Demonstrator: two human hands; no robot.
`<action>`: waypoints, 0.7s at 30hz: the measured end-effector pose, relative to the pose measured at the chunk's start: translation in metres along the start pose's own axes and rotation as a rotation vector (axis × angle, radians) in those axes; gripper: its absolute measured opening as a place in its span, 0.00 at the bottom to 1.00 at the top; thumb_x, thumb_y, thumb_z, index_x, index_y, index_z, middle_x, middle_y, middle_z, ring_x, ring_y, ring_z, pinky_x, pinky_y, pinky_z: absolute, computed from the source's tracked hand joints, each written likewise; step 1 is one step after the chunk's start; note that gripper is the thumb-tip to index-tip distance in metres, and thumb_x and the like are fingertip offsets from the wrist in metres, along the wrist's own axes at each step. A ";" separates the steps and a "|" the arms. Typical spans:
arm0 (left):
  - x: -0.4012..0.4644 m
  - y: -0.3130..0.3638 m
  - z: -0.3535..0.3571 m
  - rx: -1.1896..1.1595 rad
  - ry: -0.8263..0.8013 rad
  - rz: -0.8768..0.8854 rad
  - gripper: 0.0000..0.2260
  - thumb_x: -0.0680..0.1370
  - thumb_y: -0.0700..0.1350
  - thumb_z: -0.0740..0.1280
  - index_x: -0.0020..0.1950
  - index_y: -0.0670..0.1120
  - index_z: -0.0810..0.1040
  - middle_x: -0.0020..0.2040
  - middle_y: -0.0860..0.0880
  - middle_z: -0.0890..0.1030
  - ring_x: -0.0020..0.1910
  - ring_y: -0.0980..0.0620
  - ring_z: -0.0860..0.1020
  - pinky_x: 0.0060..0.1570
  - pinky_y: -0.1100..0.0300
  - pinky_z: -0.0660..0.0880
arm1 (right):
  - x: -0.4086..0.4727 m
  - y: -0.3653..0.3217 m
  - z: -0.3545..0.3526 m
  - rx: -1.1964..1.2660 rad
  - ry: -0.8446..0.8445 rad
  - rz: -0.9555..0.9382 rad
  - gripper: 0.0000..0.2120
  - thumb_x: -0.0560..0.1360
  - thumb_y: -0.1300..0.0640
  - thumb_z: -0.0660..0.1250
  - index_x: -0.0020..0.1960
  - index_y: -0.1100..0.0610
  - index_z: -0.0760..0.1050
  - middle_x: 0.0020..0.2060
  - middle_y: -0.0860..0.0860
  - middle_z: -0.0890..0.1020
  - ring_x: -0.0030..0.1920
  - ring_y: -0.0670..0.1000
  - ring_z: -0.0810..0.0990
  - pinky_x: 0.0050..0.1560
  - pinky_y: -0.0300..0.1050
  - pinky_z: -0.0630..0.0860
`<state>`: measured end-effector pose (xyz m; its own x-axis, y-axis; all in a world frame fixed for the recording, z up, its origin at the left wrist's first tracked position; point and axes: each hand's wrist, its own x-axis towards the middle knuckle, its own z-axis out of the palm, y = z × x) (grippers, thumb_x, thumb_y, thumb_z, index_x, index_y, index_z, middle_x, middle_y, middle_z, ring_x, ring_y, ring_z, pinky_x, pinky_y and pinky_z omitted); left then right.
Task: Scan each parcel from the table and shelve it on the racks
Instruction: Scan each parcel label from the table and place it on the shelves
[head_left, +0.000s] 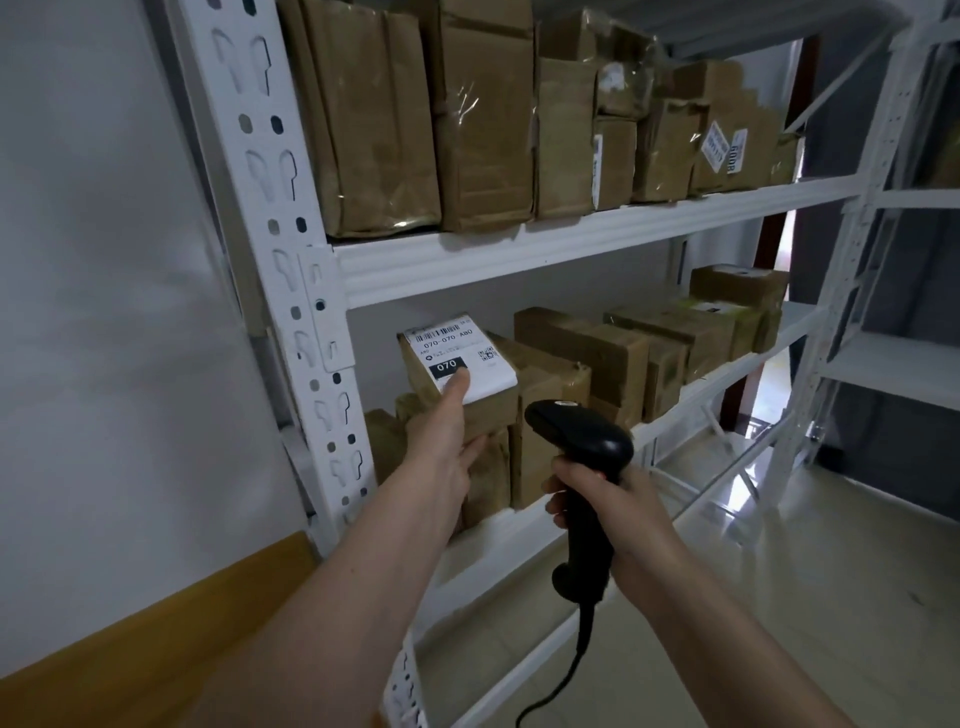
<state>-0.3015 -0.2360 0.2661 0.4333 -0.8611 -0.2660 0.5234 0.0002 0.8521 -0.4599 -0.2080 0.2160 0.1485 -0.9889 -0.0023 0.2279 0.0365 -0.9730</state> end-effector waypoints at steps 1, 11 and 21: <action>0.002 0.002 0.003 0.022 0.017 0.008 0.16 0.76 0.51 0.71 0.61 0.47 0.74 0.49 0.48 0.80 0.44 0.52 0.79 0.51 0.54 0.78 | 0.006 -0.001 0.002 0.015 -0.012 0.014 0.05 0.74 0.61 0.70 0.50 0.57 0.80 0.36 0.56 0.83 0.35 0.51 0.82 0.39 0.44 0.79; 0.007 0.011 0.014 0.172 0.143 -0.046 0.22 0.80 0.57 0.63 0.69 0.47 0.71 0.57 0.44 0.79 0.50 0.43 0.81 0.33 0.51 0.80 | 0.044 -0.025 0.016 0.085 -0.237 0.032 0.08 0.74 0.60 0.70 0.53 0.61 0.80 0.36 0.55 0.82 0.37 0.51 0.81 0.40 0.44 0.78; 0.015 0.001 0.026 0.511 0.262 -0.057 0.29 0.79 0.64 0.57 0.75 0.49 0.65 0.70 0.39 0.71 0.51 0.37 0.81 0.47 0.45 0.82 | 0.051 -0.029 0.006 0.131 -0.316 0.067 0.05 0.75 0.62 0.70 0.49 0.62 0.79 0.35 0.56 0.81 0.34 0.51 0.80 0.38 0.44 0.77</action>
<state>-0.3131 -0.2623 0.2746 0.6158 -0.6981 -0.3654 0.1586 -0.3444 0.9253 -0.4527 -0.2590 0.2458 0.4536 -0.8908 0.0268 0.3259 0.1378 -0.9353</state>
